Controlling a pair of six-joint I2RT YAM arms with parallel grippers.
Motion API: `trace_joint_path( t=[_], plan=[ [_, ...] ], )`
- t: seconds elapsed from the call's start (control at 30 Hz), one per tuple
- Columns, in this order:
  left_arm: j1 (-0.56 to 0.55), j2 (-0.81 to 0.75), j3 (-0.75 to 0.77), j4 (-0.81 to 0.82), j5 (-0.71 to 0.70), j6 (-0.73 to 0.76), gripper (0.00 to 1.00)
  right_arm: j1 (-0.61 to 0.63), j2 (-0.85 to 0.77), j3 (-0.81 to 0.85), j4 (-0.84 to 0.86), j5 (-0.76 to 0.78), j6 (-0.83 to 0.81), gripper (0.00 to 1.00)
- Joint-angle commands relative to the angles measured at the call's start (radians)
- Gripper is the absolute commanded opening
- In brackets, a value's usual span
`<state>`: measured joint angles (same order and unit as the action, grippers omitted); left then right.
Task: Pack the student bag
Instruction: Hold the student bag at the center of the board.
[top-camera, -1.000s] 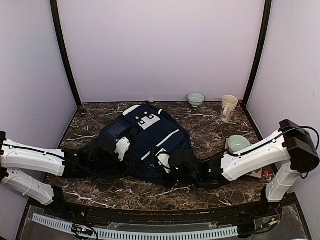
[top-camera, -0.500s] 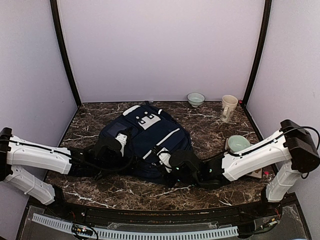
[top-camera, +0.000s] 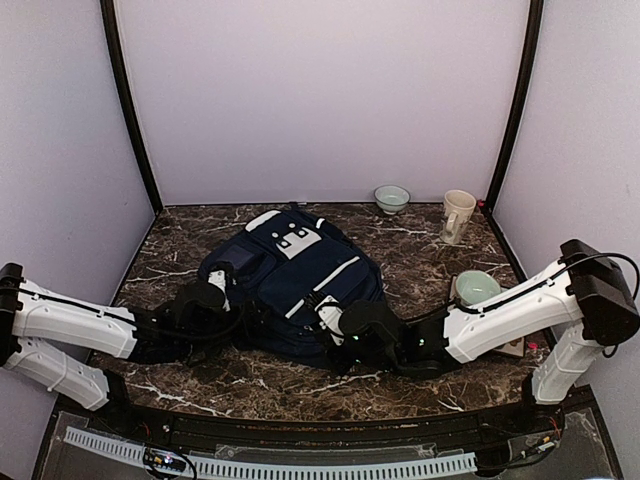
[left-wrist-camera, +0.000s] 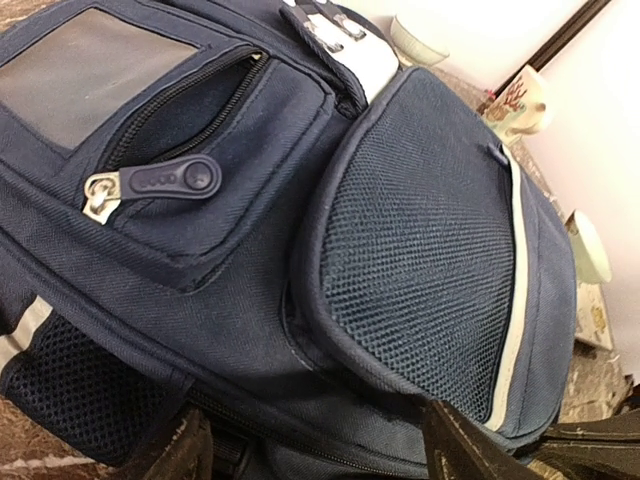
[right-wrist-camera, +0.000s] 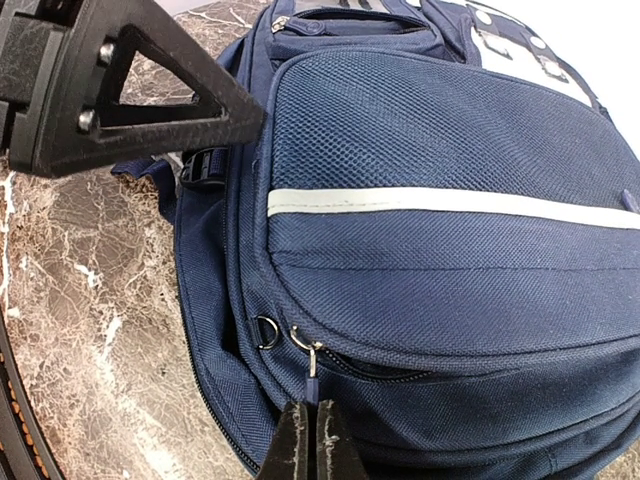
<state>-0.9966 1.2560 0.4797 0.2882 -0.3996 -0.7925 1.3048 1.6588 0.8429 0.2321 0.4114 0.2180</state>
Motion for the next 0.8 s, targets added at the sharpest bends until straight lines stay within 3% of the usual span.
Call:
trace_joint_path(
  t=[0.0, 0.2, 0.33, 0.57, 0.77],
  plan=[
    [0.006, -0.039, -0.042, 0.151, 0.026, -0.05, 0.74, -0.007, 0.019, -0.02, 0.01, 0.043, -0.005, 0.0],
    [-0.021, -0.09, -0.063, 0.2, 0.0, -0.051, 0.7, -0.012, 0.025, -0.018, 0.016, 0.044, -0.007, 0.0],
    [-0.021, -0.096, -0.01, 0.112, -0.014, -0.049, 0.75, -0.014, 0.024, -0.016, 0.015, 0.037, -0.011, 0.0],
    [-0.013, 0.047, 0.04, 0.181, 0.024, -0.013, 0.82, -0.015, 0.022, -0.014, 0.016, 0.033, -0.009, 0.0],
    [0.025, 0.142, 0.017, 0.332, 0.072, -0.02, 0.72, -0.014, 0.015, -0.023, 0.013, 0.032, -0.005, 0.0]
  ],
)
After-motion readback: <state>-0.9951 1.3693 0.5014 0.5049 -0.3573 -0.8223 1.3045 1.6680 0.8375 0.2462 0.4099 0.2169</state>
